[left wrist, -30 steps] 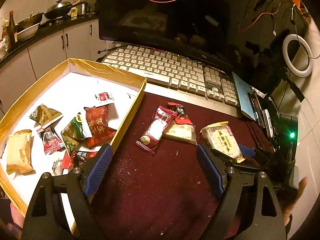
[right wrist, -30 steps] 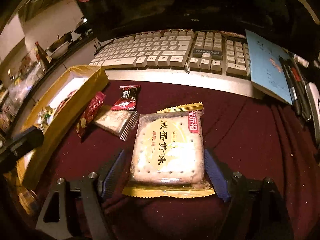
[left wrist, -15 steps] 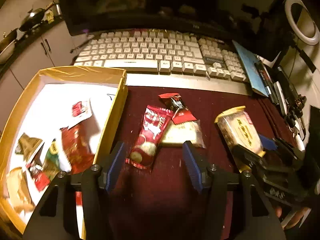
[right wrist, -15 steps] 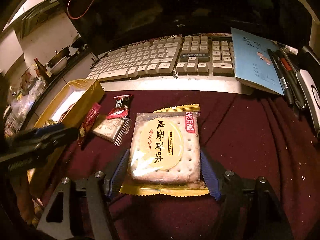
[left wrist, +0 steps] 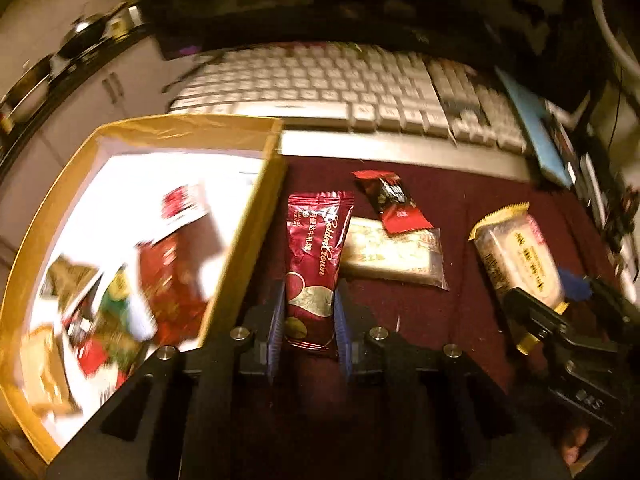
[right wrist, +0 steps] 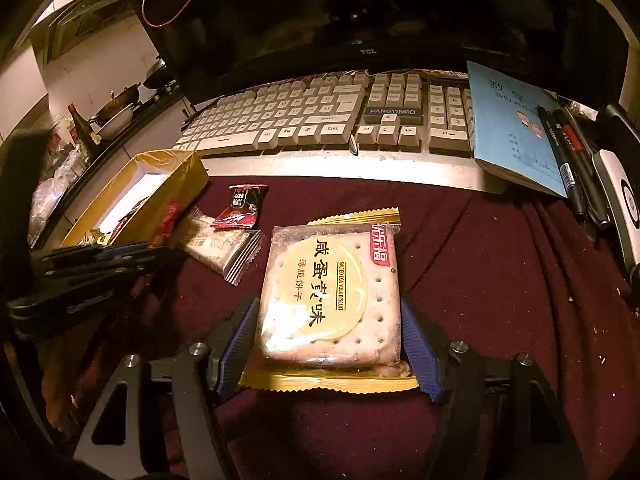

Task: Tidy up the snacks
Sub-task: 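Carry the cracker pack into the tray with the right gripper while the left drops a red chocolate bar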

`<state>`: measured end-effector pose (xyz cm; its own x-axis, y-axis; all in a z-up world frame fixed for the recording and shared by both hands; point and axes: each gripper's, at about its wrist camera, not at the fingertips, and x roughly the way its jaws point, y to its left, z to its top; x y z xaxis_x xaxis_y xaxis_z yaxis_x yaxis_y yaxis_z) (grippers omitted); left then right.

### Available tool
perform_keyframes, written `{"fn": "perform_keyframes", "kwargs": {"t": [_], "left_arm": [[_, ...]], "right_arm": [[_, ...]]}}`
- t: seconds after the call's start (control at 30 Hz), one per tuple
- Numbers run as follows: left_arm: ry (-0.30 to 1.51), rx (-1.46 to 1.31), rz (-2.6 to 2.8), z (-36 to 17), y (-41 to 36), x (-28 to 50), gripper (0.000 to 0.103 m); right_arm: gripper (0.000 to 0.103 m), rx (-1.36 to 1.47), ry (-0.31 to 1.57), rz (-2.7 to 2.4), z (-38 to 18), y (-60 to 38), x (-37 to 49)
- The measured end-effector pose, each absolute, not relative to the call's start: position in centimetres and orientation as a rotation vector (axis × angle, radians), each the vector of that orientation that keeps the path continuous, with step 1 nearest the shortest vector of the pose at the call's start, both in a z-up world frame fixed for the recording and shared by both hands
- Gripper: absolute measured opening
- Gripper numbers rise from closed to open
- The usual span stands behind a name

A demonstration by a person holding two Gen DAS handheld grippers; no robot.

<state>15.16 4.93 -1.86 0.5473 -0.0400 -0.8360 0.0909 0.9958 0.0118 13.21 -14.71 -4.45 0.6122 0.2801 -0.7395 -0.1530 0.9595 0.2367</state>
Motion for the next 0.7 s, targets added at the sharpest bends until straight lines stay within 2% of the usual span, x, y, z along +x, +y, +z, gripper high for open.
{"fn": "perform_keyframes", "kwargs": {"t": [0.17, 0.4, 0.7], "left_arm": [[0.885, -0.153, -0.1, 0.7, 7.7, 11.0, 0.02], [0.765, -0.242, 0.034, 3.9, 12.4, 8.2, 0.02], [0.783, -0.317, 0.266, 1.5, 20.0, 9.0, 0.02]], "right_arm": [[0.07, 0.229, 0.825, 0.3, -3.6, -15.7, 12.7], [0.07, 0.241, 0.746, 0.423, -2.1, -14.6, 11.7], [0.07, 0.173, 0.805, 0.674, 2.1, -5.4, 12.9]]}}
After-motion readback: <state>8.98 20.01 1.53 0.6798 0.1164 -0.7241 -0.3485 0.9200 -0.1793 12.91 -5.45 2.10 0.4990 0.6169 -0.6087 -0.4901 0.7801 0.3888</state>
